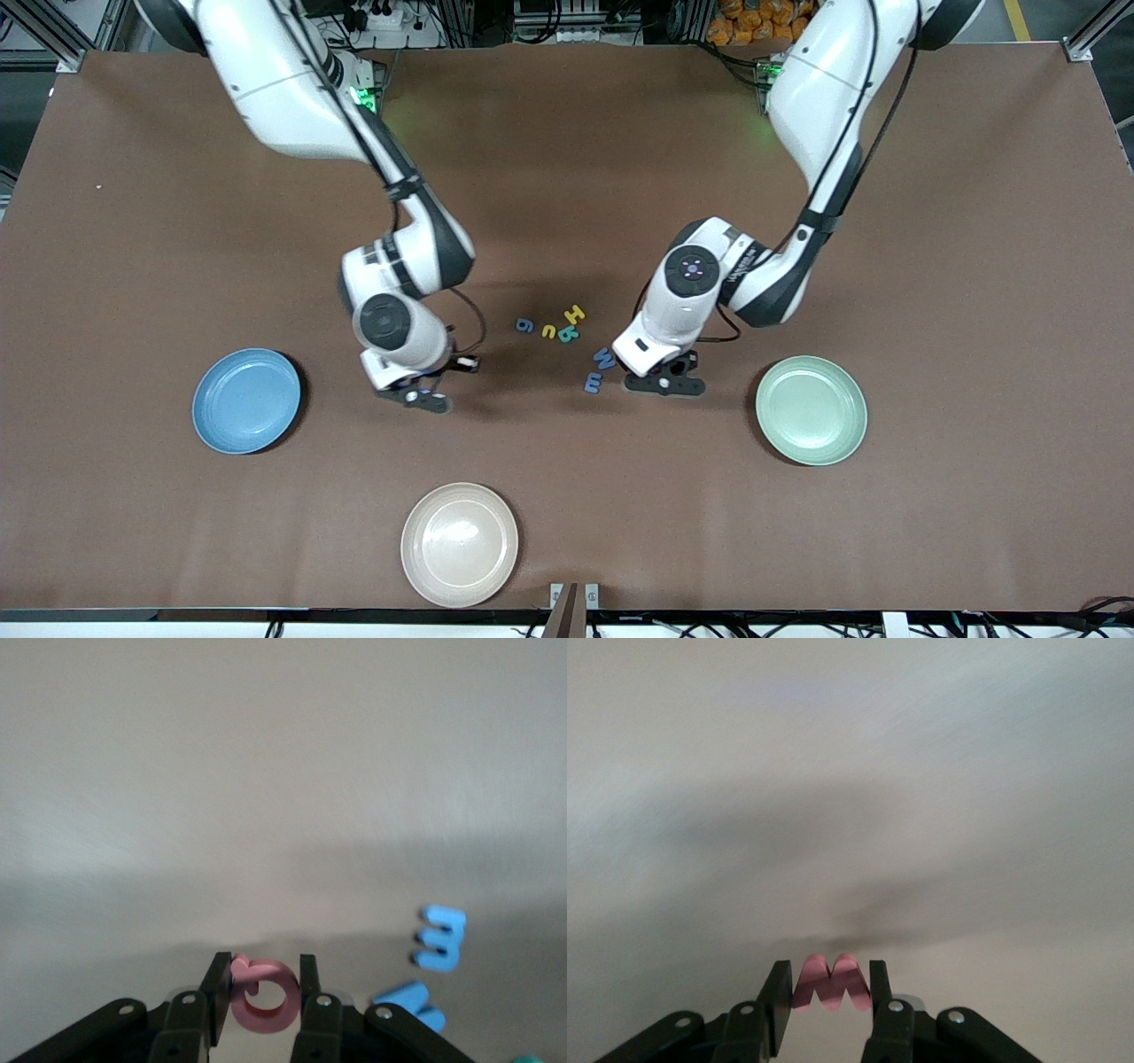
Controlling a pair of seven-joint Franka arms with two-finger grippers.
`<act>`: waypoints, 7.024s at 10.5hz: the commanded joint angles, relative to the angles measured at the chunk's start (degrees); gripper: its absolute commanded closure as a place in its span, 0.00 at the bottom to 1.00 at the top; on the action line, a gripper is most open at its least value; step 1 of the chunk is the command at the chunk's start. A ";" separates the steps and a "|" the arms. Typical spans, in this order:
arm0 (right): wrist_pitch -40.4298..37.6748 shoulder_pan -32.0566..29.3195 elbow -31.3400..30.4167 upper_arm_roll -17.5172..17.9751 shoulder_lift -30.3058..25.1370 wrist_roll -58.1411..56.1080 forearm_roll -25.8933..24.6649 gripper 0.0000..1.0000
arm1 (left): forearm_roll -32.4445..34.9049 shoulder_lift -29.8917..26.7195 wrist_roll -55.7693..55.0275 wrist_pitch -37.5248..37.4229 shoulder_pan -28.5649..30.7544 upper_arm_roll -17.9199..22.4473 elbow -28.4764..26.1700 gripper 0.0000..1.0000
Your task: Sort upper and lower case letters into plates
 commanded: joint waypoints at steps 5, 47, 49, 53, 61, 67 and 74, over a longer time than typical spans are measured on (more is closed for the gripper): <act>-2.61 -25.97 -1.77 0.60 -2.37 -30.88 -0.38 1.00 | 2.03 -7.68 5.40 -7.94 11.71 -0.60 -2.17 1.00; 15.15 15.84 -6.34 1.04 3.17 9.42 -2.32 0.91 | 0.89 -20.69 10.09 -33.69 22.36 -10.26 3.54 0.00; 14.62 15.49 -6.34 1.04 2.65 9.33 -2.32 0.92 | 0.98 -20.07 6.57 -33.69 21.57 -12.28 3.63 0.00; 14.36 10.33 -5.98 0.86 -0.25 5.31 -2.32 0.93 | 1.07 -16.30 -2.30 -33.34 16.66 -12.55 3.81 0.00; 14.18 -17.01 -4.58 -1.59 -1.05 -29.04 -2.93 0.97 | 1.94 -2.60 -22.78 -19.83 5.15 -11.85 6.97 0.00; 14.44 -26.61 -2.47 -2.65 -0.35 -41.82 -6.45 0.01 | 8.80 5.06 -27.90 -14.79 1.62 -11.67 8.46 0.00; 10.58 -15.65 -2.38 -2.30 -0.34 -37.63 -5.48 0.00 | 8.63 11.92 -31.94 -13.40 -4.17 -7.47 15.23 0.00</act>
